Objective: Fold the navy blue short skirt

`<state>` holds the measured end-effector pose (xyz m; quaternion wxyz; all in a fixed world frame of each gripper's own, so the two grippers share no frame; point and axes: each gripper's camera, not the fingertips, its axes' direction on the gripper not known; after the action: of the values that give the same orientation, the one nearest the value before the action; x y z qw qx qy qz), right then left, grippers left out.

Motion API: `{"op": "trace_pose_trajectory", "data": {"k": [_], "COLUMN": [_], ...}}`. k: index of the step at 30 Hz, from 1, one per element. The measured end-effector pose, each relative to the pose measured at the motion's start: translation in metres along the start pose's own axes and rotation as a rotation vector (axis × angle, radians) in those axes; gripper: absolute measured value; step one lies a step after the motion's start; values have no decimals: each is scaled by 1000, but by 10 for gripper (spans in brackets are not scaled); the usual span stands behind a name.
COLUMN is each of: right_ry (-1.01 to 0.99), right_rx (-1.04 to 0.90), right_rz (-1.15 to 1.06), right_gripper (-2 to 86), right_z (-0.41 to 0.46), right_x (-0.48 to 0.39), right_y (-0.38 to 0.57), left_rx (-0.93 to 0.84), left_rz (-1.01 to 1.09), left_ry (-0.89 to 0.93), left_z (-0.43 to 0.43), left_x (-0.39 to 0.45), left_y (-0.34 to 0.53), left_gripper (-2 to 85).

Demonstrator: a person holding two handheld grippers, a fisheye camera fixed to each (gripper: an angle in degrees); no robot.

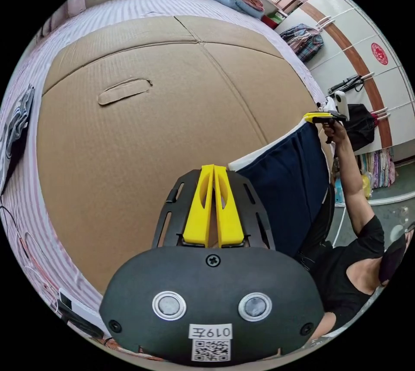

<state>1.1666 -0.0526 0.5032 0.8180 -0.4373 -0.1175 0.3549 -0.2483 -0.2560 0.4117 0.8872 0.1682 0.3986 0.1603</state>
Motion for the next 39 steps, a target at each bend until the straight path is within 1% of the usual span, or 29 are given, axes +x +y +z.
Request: {"op": "trace_pose_trajectory", "data": {"k": [1, 2, 3, 6, 10, 12, 14, 19, 27, 29, 31, 34, 35, 36, 37, 39], "right_ry": [-2, -11, -15, -22, -16, -17, -18, 1, -2, 30, 64, 128, 109, 89, 41, 26], "right_rx": [1, 2, 2, 1, 2, 4, 5, 5, 23, 19, 24, 141, 190, 207, 225, 219], "right_rz": [4, 15, 18, 28, 30, 31, 32, 21, 56, 31, 10, -31, -70, -97, -167, -268], "right_gripper": [48, 48, 48, 49, 50, 50, 50, 49, 47, 50, 59, 70, 72, 71, 69, 68], "right_z": [1, 1, 1, 4, 10, 13, 17, 27, 48, 55, 58, 47, 42, 40, 41, 51], "right_x": [-2, -3, -3, -7, -16, -19, -24, -36, -50, -63, -74, -96, -106, -112, -128, -157], "right_y": [1, 2, 3, 6, 12, 15, 20, 29, 50, 56, 61, 77, 84, 87, 93, 98], "left_rx": [27, 56, 47, -2, -71, -110, -126, -104, -91, -81, -60, 71, 143, 216, 248, 320], "left_rz": [-8, -16, -21, -48, -23, -37, -31, 2, -44, -47, -46, -75, -87, -74, -45, 90], "left_ry": [37, 124, 173, 113, 208, 171, 172, 186, 193, 187, 159, 83, 77, 93, 113, 216], "left_z": [-4, -9, -9, -5, 6, 12, 15, 6, -4, -9, -16, -47, -62, -77, -83, -96], "left_x": [-2, -5, -6, -1, 8, 11, 14, 20, 26, 30, 38, 48, 51, 59, 66, 109], "left_y": [1, 2, 0, -7, -16, -20, -23, -24, -24, -24, -24, -21, -18, -16, -15, -14], "left_gripper": [11, 13, 17, 31, 46, 40, 31, 14, 8, 8, 8, 8, 8, 9, 9, 11]}}
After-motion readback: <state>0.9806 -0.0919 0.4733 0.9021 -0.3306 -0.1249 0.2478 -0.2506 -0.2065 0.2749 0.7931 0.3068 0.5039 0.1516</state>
